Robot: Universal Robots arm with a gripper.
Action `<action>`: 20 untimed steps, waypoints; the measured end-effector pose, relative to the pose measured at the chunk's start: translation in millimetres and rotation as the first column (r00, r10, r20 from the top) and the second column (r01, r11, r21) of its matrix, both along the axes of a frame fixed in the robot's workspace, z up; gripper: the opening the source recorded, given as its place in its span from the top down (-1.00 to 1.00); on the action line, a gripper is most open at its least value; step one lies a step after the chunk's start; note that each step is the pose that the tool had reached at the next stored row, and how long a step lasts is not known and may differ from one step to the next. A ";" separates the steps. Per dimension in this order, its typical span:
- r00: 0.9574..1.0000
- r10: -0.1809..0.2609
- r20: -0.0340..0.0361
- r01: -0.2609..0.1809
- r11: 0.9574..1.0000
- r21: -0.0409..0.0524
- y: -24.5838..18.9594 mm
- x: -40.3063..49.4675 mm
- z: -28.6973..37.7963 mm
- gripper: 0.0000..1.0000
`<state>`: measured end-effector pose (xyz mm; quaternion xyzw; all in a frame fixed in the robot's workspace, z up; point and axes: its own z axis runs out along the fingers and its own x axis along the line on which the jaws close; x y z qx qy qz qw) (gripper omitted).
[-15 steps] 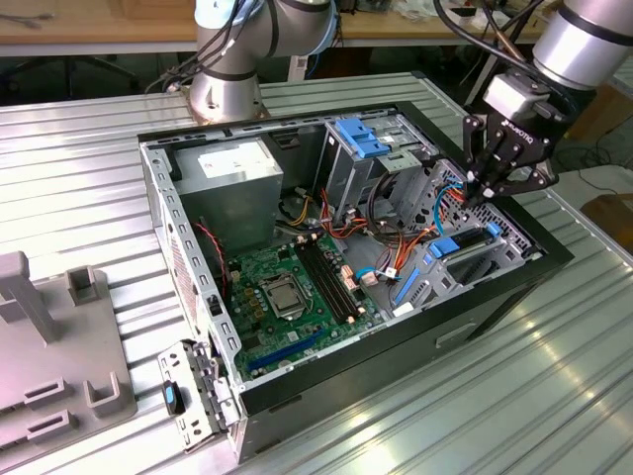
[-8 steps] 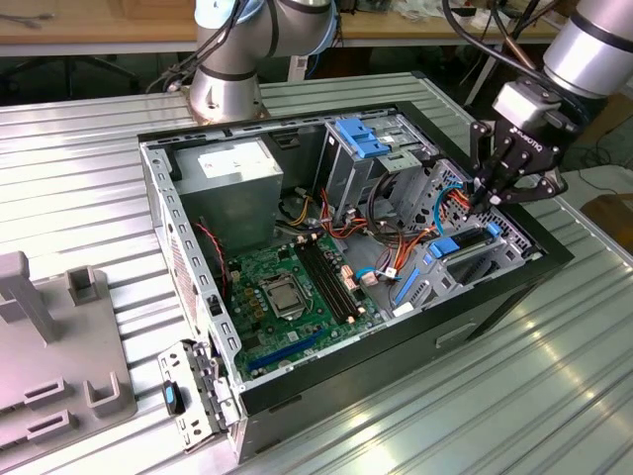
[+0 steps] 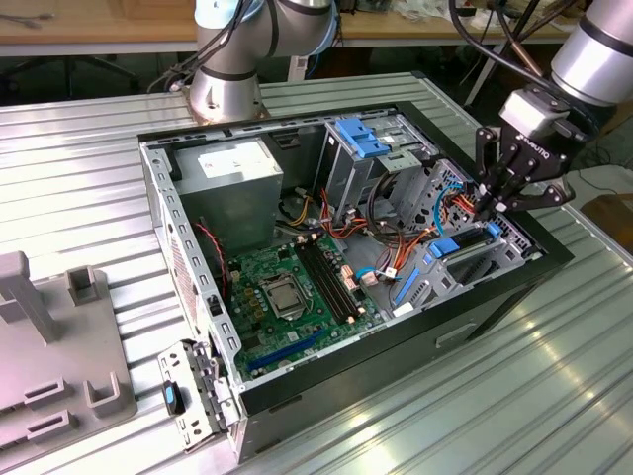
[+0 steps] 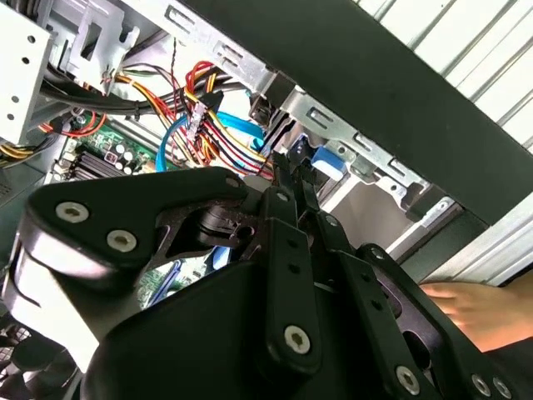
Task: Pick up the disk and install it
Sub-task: 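Insert the first disk wire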
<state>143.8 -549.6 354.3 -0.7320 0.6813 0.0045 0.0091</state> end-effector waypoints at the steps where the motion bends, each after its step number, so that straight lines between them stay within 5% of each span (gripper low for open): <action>1: 1.000 0.000 0.002 0.000 1.000 0.000 0.0 -1.5 0.0 0.66; 20: 0.999 -0.052 0.006 0.052 0.999 -0.003 -6.1 -9.6 -6.4 0.66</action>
